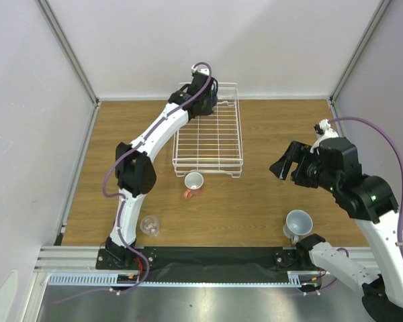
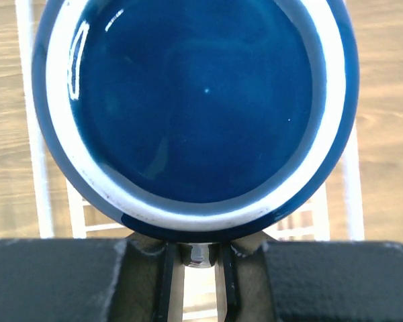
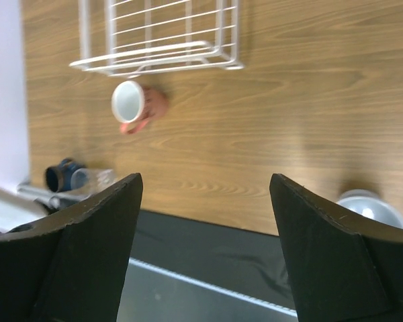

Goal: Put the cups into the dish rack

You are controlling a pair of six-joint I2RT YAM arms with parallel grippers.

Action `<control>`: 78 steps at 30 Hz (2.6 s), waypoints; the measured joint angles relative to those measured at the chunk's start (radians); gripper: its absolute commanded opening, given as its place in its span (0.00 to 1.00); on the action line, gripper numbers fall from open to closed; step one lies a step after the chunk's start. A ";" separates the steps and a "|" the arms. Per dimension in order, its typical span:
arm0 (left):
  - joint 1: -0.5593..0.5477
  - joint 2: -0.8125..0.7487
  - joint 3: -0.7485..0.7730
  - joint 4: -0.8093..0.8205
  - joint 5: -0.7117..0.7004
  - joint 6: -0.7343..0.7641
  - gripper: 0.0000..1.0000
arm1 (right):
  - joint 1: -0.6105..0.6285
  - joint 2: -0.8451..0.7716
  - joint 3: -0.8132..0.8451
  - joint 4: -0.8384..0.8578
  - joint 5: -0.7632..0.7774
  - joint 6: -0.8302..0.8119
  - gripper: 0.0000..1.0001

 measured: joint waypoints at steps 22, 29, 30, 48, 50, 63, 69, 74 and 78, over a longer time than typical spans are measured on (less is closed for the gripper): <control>0.110 0.242 0.083 0.069 -0.036 0.046 0.00 | -0.424 0.098 -0.045 0.011 -0.224 -0.220 0.83; 0.118 0.271 0.123 0.091 -0.036 0.051 0.00 | -0.449 0.095 -0.074 0.022 -0.249 -0.224 0.83; 0.121 0.272 0.123 0.092 -0.036 0.051 0.00 | -0.454 0.093 -0.079 0.022 -0.251 -0.224 0.83; 0.147 0.321 0.129 0.096 -0.029 0.045 0.01 | -0.525 0.072 -0.146 0.053 -0.303 -0.216 0.83; 0.147 0.327 0.130 0.097 -0.025 0.045 0.04 | -0.525 0.072 -0.146 0.055 -0.304 -0.216 0.83; 0.147 0.331 0.140 0.118 -0.025 0.052 0.48 | -0.533 0.072 -0.151 0.065 -0.313 -0.216 0.83; 0.147 0.331 0.149 0.142 -0.018 0.054 0.57 | -0.534 0.072 -0.151 0.069 -0.318 -0.215 0.83; 0.147 0.331 0.149 0.145 0.000 0.052 0.59 | -0.534 0.072 -0.151 0.069 -0.319 -0.216 0.83; 0.147 0.330 0.149 0.144 0.016 0.042 0.68 | -0.534 0.073 -0.151 0.069 -0.319 -0.215 0.83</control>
